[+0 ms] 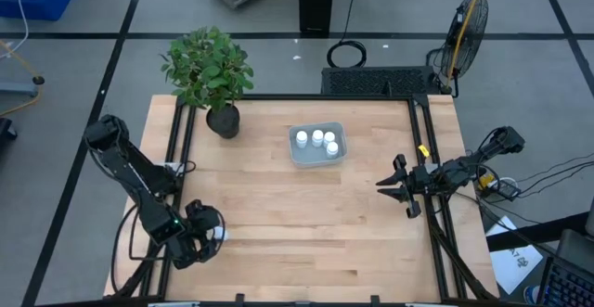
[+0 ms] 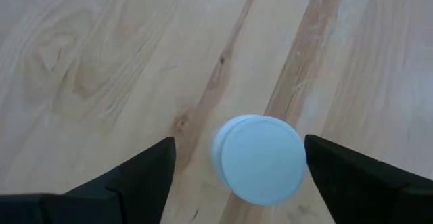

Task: Pick and place pill bottles into a basket
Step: Put the white pill bottle into the white bin

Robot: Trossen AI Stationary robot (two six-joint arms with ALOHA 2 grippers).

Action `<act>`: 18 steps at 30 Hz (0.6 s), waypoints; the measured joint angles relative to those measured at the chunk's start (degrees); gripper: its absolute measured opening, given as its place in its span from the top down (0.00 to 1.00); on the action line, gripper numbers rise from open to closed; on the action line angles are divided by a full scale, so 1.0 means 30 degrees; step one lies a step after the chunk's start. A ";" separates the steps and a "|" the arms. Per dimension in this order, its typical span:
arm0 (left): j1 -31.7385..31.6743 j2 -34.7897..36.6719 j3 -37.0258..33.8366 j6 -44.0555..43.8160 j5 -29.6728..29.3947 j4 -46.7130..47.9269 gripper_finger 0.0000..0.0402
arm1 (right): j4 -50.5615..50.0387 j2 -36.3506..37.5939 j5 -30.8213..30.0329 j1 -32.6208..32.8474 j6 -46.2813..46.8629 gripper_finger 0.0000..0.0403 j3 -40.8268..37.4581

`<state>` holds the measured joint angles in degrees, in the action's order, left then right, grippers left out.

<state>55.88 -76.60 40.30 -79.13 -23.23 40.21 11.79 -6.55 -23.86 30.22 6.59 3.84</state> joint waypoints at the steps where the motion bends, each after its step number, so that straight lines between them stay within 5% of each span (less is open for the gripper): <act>1: 0.0000 0.0000 -0.0002 0.0003 0.0062 0.0006 0.20 | 0.0000 0.0001 -0.0006 -0.0007 0.0000 0.80 0.0000; 13: -0.0164 0.0009 0.0027 0.0464 -0.0539 -0.0121 0.59 | 0.0000 -0.0002 0.0000 0.0000 -0.0004 0.80 0.0000; 18: -0.0767 -0.0022 0.0020 0.1362 -0.1257 -0.0166 0.59 | 0.0000 -0.0005 -0.0007 -0.0007 0.0000 0.81 0.0000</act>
<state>53.57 -76.66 40.36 -75.04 -27.00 39.71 11.79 -6.57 -23.88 30.20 6.59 3.84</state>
